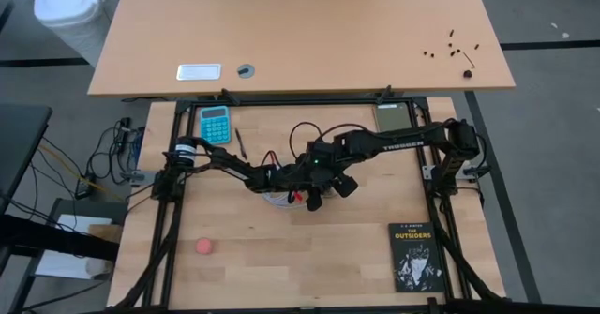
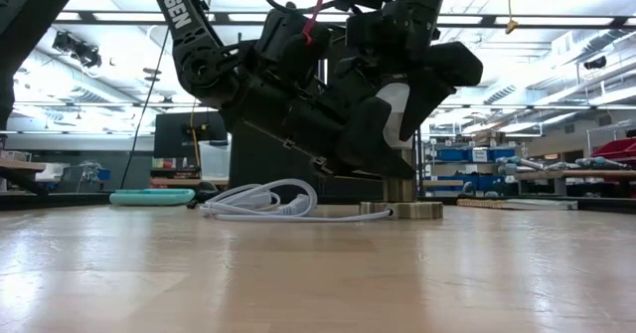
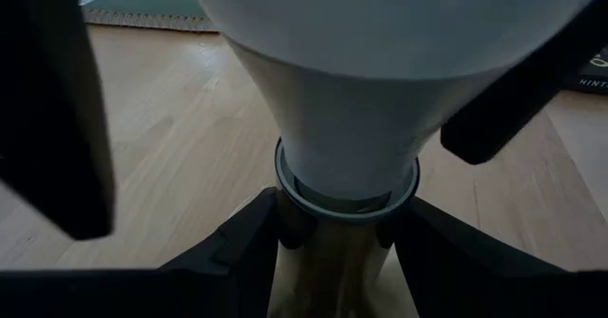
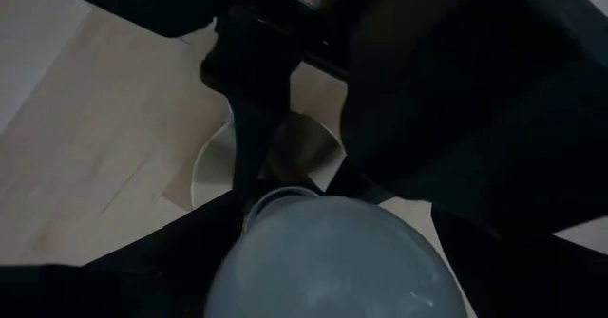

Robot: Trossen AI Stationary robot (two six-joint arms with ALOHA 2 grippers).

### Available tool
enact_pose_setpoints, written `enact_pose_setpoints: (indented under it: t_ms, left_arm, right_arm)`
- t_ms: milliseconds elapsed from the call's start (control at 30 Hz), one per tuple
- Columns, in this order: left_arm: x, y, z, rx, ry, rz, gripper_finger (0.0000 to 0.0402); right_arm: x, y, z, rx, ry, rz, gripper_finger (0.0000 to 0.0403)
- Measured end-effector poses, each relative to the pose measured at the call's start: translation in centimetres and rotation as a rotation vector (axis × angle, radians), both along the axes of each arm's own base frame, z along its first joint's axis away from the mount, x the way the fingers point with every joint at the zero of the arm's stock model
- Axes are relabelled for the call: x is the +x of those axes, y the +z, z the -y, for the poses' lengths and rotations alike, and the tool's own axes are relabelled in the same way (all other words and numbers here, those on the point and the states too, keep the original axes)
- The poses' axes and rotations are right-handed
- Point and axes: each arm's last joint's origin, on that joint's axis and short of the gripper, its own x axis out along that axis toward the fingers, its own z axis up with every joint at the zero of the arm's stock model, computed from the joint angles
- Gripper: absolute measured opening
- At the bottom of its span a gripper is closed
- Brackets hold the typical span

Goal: Screw lightbulb
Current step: Insert the white lightbulb into the desk lamp

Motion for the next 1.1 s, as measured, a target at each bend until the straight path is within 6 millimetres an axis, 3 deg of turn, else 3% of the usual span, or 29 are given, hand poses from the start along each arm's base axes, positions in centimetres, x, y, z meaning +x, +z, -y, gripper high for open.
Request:
enact_pose_setpoints:
  t_ms: [333, 933, 1100]
  left_arm:
    - [0.00, 0.00, 0.00, 0.000, 0.000, 0.000, 0.0193]
    - [0.01, 0.02, -0.01, 0.001, 0.004, 0.002, 0.0193]
    - [0.01, 0.04, -0.02, 0.002, 0.006, 0.002, 0.0193]
  right_arm:
    - [-0.06, 0.00, 0.54, 0.035, -0.006, 0.000, 0.0308]
    - [-0.28, -0.76, 0.89, 0.055, -0.143, -0.060, 0.0305]
    - [-0.28, -0.76, 0.84, 0.085, -0.162, -0.059, 0.0276]
